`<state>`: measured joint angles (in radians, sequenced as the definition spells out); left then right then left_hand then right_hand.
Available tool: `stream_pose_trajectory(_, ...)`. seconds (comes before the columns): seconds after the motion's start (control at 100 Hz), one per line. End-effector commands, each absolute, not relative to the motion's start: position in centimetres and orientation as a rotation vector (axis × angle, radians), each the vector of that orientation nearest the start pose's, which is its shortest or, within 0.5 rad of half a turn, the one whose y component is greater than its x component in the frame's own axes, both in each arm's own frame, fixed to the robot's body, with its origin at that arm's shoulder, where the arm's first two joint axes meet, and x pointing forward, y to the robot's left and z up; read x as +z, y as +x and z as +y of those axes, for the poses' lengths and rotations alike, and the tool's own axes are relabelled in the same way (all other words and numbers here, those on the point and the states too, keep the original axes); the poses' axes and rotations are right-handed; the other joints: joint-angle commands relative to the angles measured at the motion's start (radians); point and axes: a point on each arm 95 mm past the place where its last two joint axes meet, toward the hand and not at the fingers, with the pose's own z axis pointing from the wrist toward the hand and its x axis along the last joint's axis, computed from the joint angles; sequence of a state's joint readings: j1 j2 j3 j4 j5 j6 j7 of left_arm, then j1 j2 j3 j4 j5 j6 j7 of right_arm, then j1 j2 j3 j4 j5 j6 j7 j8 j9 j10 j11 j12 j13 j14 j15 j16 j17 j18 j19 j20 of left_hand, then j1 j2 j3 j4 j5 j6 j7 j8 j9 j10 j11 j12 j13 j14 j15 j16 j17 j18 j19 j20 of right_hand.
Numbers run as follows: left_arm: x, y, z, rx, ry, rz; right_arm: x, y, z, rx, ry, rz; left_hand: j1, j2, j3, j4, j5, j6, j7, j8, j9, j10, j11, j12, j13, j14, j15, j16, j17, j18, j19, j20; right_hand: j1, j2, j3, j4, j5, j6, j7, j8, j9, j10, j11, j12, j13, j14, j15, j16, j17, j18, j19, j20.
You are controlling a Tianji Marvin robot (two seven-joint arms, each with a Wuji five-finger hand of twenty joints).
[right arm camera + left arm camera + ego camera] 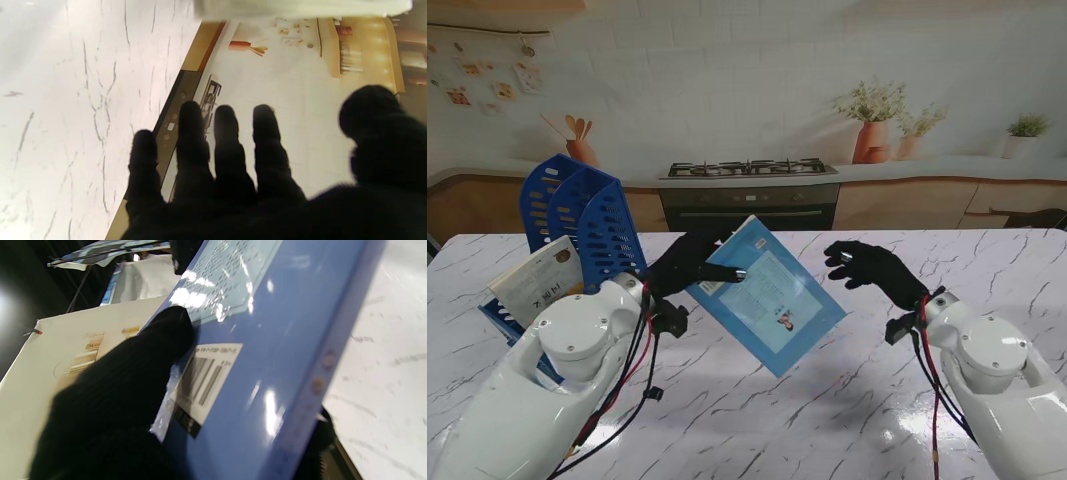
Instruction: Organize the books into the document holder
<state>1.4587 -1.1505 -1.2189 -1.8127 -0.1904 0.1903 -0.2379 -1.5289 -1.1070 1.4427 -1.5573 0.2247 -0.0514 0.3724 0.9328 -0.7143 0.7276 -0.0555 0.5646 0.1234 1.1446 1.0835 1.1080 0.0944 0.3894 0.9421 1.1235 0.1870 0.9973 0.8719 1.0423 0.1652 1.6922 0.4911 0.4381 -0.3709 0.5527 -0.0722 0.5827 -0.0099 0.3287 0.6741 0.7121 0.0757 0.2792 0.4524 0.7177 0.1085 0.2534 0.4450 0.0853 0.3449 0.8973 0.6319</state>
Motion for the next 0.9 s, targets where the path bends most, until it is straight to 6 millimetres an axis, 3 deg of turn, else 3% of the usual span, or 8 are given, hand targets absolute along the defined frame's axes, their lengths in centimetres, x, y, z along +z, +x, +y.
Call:
stream_pose_trajectory(0.0, -21.6, 40.7, -5.5, -2.314, -2.210, 1.044, -28.8, 42.3, -5.5, -2.030, -2.042, -0.764, 0.134, 0.062, 0.239, 0.039, 0.080, -0.237, 0.163, 0.062, 0.016, -0.060, 0.013, 0.018, 0.137, -0.092, 0.104, 0.008, 0.034, -0.264, 0.156, 0.019, -0.048, -0.012, -0.018, 0.030, -0.033, 0.005, -0.011, -0.015, -0.024, -0.012, -0.012, -0.007, -0.011, -0.006, -0.020, -0.014, -0.013, 0.142, -0.009, -0.010)
stream_pose_trajectory(0.06, -20.8, 40.3, -4.7, -2.287, -2.184, 1.039, -28.8, 42.3, -5.7, -2.036, -2.049, -0.748, 0.139, 0.055, 0.238, 0.040, 0.083, -0.235, 0.163, 0.065, 0.017, -0.037, 0.011, 0.018, 0.137, -0.088, 0.105, 0.009, 0.035, -0.263, 0.157, 0.020, -0.049, -0.016, -0.016, 0.030, -0.031, 0.004, -0.009, -0.016, -0.020, -0.015, -0.012, -0.006, -0.009, -0.007, -0.022, -0.013, -0.014, 0.141, -0.012, -0.010)
stream_pose_trajectory(0.07, -20.7, 40.3, -4.6, -2.282, -2.177, 1.041, -28.8, 42.2, -5.7, -2.036, -2.050, -0.742, 0.135, 0.062, 0.238, 0.040, 0.082, -0.236, 0.162, 0.065, 0.017, -0.059, 0.012, 0.019, 0.137, -0.090, 0.105, 0.009, 0.034, -0.262, 0.157, 0.020, -0.049, -0.018, -0.015, 0.030, -0.030, 0.004, -0.009, -0.016, -0.019, -0.014, -0.012, -0.006, -0.009, -0.006, -0.022, -0.013, -0.014, 0.141, -0.013, -0.010)
stream_pose_trajectory(0.1, -20.3, 40.1, -4.1, -2.266, -2.157, 1.051, -28.8, 42.2, -5.8, -2.033, -2.054, -0.724, 0.133, 0.064, 0.238, 0.041, 0.081, -0.238, 0.161, 0.066, 0.017, -0.064, 0.013, 0.019, 0.137, -0.091, 0.105, 0.009, 0.034, -0.262, 0.157, 0.020, -0.049, -0.020, -0.014, 0.030, -0.028, 0.007, -0.008, -0.016, -0.018, -0.011, -0.012, -0.006, -0.008, -0.006, -0.022, -0.012, -0.015, 0.140, -0.016, -0.011)
stream_pose_trajectory(0.42, -16.3, 36.9, 0.8, -2.059, -2.005, 0.998, -29.1, 42.2, -6.4, -2.034, -2.073, -0.694, 0.128, 0.065, 0.238, 0.043, 0.081, -0.246, 0.160, 0.072, 0.016, -0.072, 0.014, 0.018, 0.137, -0.092, 0.111, 0.013, 0.036, -0.267, 0.165, 0.025, -0.057, -0.027, -0.005, 0.029, -0.022, 0.004, -0.004, -0.019, -0.008, -0.017, -0.009, -0.003, -0.001, -0.008, -0.024, -0.008, -0.015, 0.141, -0.026, -0.009)
stream_pose_trajectory(0.89, -13.6, 33.6, 7.2, -1.857, -1.968, 0.761, -29.3, 42.0, -7.5, -2.022, -2.093, -0.709, 0.130, 0.072, 0.230, 0.049, 0.082, -0.251, 0.159, 0.079, 0.016, -0.075, 0.016, 0.021, 0.134, -0.085, 0.110, 0.022, 0.035, -0.260, 0.166, 0.028, -0.061, -0.029, -0.001, 0.027, -0.023, 0.005, -0.004, -0.022, -0.006, -0.021, -0.008, -0.002, 0.000, -0.008, -0.026, -0.007, -0.020, 0.140, -0.048, -0.013)
